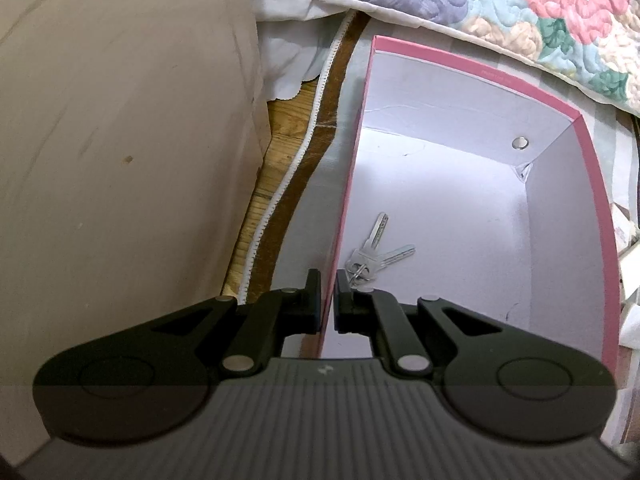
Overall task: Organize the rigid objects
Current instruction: 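Carry the pronged charger into the pink box and open the right tool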
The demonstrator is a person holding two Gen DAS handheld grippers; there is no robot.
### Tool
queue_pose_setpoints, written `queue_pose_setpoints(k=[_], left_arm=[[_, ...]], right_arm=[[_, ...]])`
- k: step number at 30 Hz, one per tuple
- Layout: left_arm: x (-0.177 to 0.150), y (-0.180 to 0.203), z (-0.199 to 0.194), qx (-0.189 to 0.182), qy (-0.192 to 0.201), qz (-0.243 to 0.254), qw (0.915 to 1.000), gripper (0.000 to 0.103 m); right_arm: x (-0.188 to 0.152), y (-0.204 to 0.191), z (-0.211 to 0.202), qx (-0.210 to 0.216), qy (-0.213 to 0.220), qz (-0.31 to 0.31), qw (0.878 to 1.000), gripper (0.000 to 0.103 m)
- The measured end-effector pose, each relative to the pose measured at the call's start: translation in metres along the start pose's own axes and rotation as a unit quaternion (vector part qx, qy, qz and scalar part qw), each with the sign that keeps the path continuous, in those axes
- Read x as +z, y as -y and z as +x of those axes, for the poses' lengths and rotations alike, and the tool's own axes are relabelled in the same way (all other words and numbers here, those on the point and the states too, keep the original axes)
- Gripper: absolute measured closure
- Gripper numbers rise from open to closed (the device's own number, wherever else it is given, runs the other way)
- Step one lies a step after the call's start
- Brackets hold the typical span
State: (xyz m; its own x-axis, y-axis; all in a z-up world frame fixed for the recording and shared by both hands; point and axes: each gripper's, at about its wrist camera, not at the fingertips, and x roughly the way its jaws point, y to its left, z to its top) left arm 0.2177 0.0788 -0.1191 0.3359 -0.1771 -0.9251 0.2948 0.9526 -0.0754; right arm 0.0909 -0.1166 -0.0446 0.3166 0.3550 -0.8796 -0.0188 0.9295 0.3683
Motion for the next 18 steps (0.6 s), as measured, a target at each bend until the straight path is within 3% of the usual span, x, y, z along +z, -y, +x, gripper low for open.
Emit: queue_pose_setpoints(k=[8, 14, 18], left_arm=[[-0.002, 0.003, -0.001, 0.006, 0.005, 0.002, 1.0000, 0.098], [-0.003, 0.002, -0.003, 0.001, 0.006, 0.002, 1.0000, 0.098], [-0.004, 0.004, -0.004, 0.007, 0.008, 0.008, 0.9999, 0.098]], right_arm=[[-0.008, -0.007, 0.105, -0.002, -0.054, 0.000, 0.999, 0.042], [-0.008, 0.017, 0.139, 0.004, -0.086, 0.086, 0.993, 0.042], [-0.005, 0.018, 0.154, -0.016, -0.092, 0.099, 0.991, 0.042]])
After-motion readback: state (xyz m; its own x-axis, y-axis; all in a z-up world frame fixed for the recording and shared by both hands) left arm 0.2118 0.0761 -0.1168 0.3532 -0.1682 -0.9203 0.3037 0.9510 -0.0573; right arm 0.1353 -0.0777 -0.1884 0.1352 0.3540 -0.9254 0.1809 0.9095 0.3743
